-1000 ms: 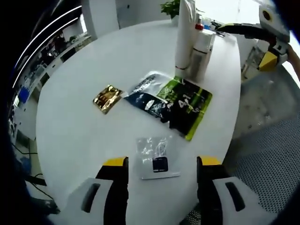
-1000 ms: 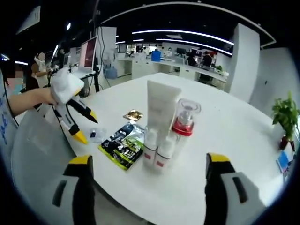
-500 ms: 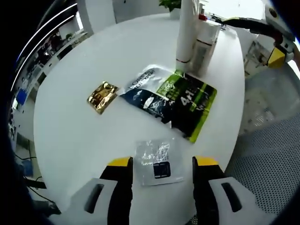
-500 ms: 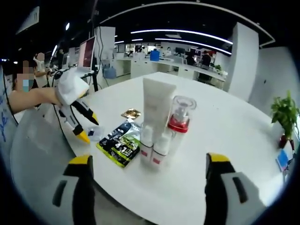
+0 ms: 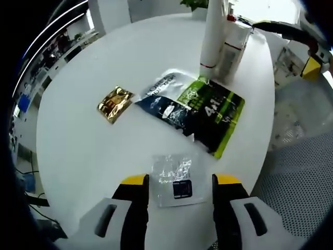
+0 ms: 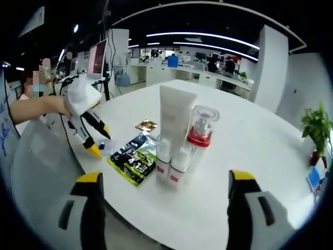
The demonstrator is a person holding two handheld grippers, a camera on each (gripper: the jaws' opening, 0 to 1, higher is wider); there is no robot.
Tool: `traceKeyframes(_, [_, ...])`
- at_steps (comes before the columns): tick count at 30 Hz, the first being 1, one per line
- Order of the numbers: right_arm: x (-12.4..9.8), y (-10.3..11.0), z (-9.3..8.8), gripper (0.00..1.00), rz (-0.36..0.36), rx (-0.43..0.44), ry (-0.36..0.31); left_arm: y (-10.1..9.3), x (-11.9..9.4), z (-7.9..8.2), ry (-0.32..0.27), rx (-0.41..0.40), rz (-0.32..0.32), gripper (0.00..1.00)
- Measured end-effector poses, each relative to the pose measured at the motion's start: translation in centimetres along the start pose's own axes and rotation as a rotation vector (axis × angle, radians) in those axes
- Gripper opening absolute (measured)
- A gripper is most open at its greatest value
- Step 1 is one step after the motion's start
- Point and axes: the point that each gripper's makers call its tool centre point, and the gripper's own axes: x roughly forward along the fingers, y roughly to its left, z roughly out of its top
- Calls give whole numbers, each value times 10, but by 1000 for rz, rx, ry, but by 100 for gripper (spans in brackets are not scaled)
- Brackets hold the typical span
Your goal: Arrange the skincare products in the storage area until every visible bottle or jar stands upright without overlapping.
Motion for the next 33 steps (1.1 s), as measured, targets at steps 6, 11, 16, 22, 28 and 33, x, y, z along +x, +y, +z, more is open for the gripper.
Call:
traceKeyframes(6, [1,0,-1,100,1,-1,2,3,0,1,-1,-12,6,37])
traceKeyframes(11, [1,0,-2,100,4,-3,8,3,-1,0,7,1,-1,37])
traceKeyframes(16, [1,0,-1,100,6,-6,6,3,-2,0,16,11,-5,37])
traceKeyframes(22, [3,1,-1,100,15,-15,8,10,-12,6,7,22,-6,36])
traceKeyframes(28, [3,4,0,100,23,-19,2,17,-18,4,46,107,-15,36])
traceKeyframes(33, [1,3,-1,100,21,-19,5,17,-21,3,84,214,-42,36])
